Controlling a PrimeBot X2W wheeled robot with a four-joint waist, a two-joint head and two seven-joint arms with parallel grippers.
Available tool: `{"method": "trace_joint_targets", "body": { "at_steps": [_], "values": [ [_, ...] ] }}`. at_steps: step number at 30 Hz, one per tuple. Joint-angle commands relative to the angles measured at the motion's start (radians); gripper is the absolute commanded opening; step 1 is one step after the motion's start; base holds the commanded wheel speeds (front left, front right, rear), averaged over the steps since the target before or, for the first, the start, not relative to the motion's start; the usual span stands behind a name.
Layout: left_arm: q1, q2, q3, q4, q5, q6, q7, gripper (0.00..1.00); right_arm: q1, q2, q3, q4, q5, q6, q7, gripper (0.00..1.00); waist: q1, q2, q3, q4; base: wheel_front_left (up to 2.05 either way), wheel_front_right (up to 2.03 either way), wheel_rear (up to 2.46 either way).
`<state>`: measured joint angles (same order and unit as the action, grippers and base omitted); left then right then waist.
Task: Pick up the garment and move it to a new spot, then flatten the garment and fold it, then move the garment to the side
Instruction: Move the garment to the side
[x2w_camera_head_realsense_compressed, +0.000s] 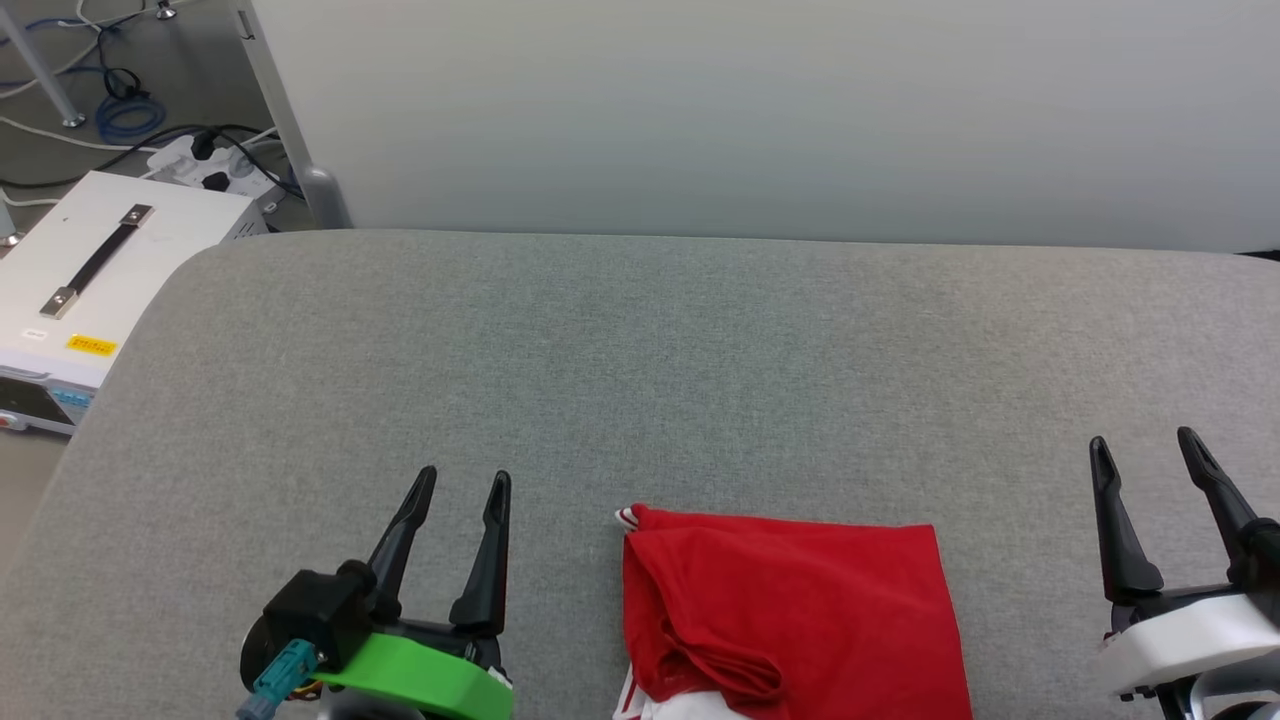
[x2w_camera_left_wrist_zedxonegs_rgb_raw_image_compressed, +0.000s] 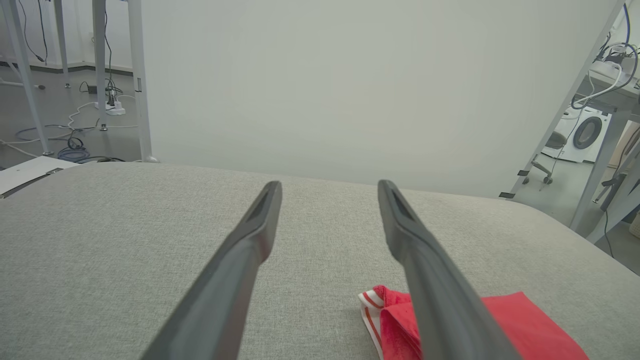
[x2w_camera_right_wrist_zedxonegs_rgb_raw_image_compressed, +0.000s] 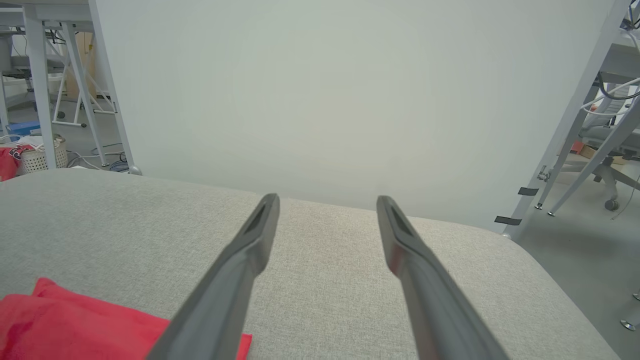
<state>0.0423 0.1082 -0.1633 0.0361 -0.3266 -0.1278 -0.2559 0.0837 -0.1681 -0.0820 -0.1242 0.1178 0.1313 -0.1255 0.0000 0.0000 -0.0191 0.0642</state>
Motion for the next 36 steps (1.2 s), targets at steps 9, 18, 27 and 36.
{"method": "trace_joint_targets", "body": {
  "at_steps": [9,18,27,36],
  "values": [
    [0.0,0.0,-0.008,0.0,0.002,-0.003,-0.006,1.0,0.031,-0.031,0.067,0.005,0.078,-0.001,0.197,1.0,0.0,0.0,0.039,0.028,0.0,0.0,0.0],
    [-0.037,-0.001,-0.026,0.006,0.006,-0.003,-0.006,1.0,0.024,-0.03,0.141,0.066,0.184,-0.001,0.518,1.0,0.0,0.0,0.111,0.068,0.0,0.0,0.0],
    [-0.074,-0.003,-0.042,0.016,0.005,-0.003,-0.006,1.0,-0.016,0.01,0.157,0.159,0.187,-0.001,0.701,1.0,0.0,0.0,0.156,0.117,0.0,0.0,0.0],
    [-0.085,-0.005,-0.046,0.022,0.004,-0.003,-0.006,1.0,-0.013,-0.001,0.215,0.237,0.207,-0.001,0.764,0.0,0.0,0.0,0.167,0.138,0.0,0.0,0.0]
  ]
}}
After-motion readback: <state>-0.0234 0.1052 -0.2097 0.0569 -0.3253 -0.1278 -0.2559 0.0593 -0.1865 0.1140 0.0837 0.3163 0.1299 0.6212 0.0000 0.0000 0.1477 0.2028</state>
